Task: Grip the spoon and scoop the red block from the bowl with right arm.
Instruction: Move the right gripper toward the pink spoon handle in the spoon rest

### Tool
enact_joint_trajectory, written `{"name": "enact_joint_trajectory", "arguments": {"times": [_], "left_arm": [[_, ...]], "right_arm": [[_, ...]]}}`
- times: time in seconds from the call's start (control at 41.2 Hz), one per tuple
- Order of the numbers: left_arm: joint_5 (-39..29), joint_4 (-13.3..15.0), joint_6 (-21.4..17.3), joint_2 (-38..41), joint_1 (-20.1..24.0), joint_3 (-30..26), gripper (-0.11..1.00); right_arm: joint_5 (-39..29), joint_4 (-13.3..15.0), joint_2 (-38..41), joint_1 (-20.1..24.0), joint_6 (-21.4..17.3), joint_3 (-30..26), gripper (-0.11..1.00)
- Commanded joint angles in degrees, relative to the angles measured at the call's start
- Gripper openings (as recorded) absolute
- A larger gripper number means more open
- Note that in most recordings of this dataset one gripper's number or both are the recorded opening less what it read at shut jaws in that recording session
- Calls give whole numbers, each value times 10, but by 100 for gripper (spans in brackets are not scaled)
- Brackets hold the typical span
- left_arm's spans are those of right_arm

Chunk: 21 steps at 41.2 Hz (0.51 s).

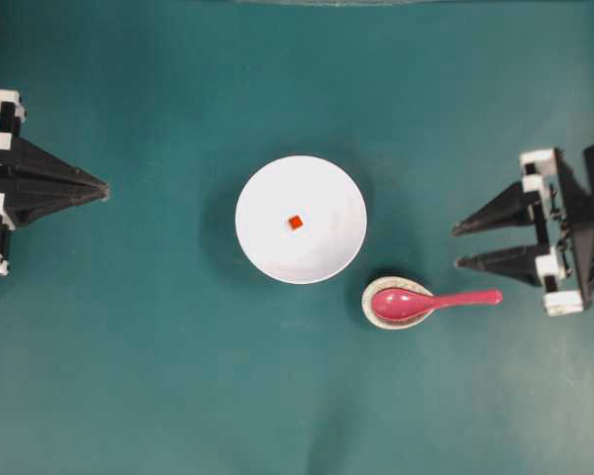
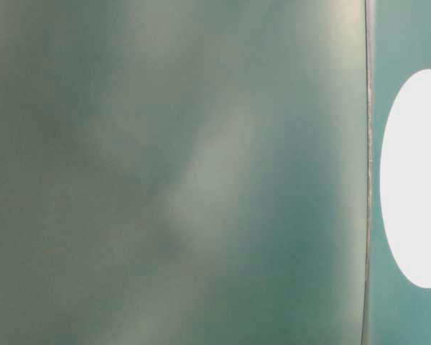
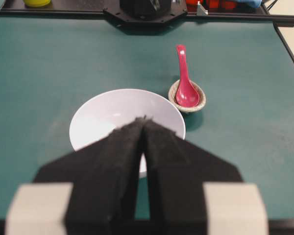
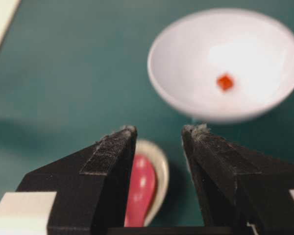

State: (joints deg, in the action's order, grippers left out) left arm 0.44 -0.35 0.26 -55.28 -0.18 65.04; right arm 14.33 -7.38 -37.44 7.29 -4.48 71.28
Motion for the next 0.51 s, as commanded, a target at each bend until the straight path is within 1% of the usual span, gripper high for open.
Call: {"name": "enact_joint_trajectory", "arguments": {"times": [0.0, 0.097, 0.243, 0.315, 0.485], "left_arm": [[3, -1, -1, 4, -1, -14, 0], [2, -1, -1, 4, 0, -14, 0], [2, -1, -2, 4, 0, -14, 0], [2, -1, -3, 4, -1, -13, 0], [2, -1, -4, 4, 0, -14, 0]], "right_arm": [[44, -4, 25, 18, 0, 10, 49], [105, -18, 51, 35, -2, 32, 49], [200, -54, 91, 62, -2, 62, 49], [230, -65, 112, 75, -2, 71, 49], [272, -87, 163, 99, -2, 82, 49]]}}
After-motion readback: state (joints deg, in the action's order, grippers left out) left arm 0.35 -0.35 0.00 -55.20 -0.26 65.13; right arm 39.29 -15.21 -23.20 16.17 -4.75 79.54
